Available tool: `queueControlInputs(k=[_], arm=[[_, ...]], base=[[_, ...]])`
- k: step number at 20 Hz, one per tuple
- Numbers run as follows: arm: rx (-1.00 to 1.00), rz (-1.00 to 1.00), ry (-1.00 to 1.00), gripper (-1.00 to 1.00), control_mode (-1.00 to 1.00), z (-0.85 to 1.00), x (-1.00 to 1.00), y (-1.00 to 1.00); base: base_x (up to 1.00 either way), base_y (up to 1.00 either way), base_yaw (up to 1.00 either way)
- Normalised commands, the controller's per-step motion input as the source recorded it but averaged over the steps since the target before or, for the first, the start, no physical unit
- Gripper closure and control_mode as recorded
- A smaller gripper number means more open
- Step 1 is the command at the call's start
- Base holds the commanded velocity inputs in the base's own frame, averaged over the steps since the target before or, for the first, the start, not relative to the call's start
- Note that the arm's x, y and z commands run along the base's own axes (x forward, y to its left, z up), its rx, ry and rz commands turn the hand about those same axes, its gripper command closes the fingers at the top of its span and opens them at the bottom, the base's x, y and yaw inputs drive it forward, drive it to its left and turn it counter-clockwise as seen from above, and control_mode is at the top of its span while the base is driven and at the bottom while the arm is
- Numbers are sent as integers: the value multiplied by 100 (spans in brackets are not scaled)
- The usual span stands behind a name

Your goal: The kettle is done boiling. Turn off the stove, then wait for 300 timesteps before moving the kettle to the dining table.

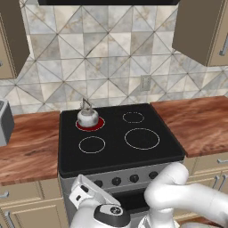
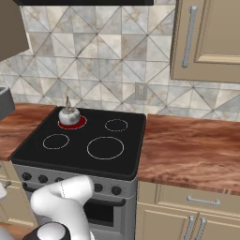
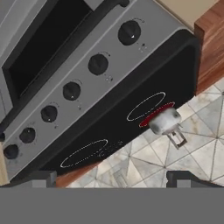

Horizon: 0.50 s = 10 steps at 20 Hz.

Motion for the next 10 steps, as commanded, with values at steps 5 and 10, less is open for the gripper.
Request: queueControlInputs(k=[5,10], arm=[[-7,0,-3,-100,-100,-31,17,-5],[-8,1,-2,-100,-100,-39,22,-2]], base=[[0,0,0],[0,0,0]])
